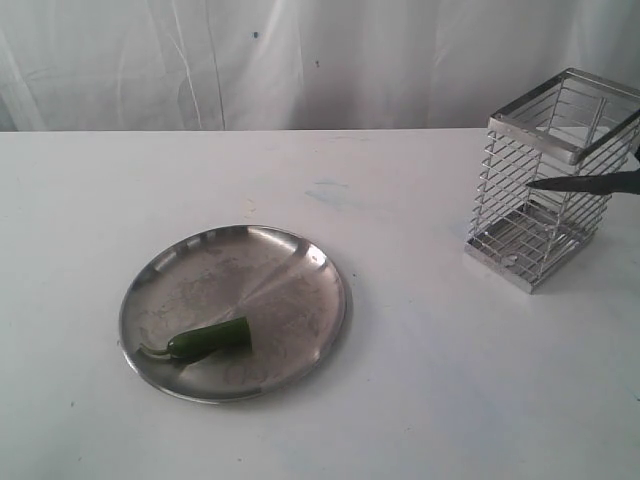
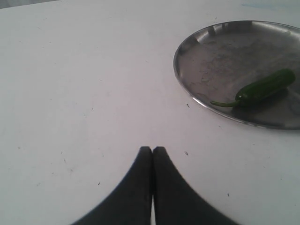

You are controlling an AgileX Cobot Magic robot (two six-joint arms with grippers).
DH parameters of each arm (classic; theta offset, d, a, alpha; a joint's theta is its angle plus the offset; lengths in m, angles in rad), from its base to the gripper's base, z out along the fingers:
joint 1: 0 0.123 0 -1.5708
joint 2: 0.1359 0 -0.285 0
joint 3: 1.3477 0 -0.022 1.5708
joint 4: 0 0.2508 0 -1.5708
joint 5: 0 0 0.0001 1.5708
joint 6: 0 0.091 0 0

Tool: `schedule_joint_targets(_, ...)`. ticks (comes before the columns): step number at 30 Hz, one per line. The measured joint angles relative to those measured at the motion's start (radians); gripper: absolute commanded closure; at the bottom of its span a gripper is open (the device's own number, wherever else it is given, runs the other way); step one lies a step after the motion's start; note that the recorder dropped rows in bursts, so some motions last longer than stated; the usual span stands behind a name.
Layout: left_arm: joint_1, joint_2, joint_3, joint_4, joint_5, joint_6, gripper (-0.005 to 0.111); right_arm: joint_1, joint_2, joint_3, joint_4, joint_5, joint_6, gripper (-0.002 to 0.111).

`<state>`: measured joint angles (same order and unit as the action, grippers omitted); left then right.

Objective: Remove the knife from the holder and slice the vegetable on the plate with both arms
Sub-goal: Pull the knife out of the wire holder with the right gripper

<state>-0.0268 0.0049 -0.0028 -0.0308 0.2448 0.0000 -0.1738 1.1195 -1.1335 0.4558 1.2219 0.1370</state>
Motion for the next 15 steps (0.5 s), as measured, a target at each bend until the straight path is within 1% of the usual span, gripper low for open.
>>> schedule_joint_targets(5, 0.000, 0.000, 0.000, 0.000, 0.000, 0.000, 0.107, 0.004, -0.106, 0.013, 0.033, 0.002, 0.016, 0.108)
schedule_joint_targets(9, 0.000, 0.000, 0.000, 0.000, 0.000, 0.000, 0.107, 0.004, -0.237, 0.066, 0.071, -0.010, 0.015, 0.108)
schedule_joint_targets(11, 0.000, 0.000, 0.000, 0.000, 0.000, 0.000, 0.107, 0.017, -0.355, 0.109, 0.081, -0.077, 0.005, 0.108)
schedule_joint_targets(15, 0.000, 0.000, 0.000, 0.000, 0.000, 0.000, 0.107, 0.070, -0.608, 0.242, 0.098, -0.276, -0.078, 0.108)
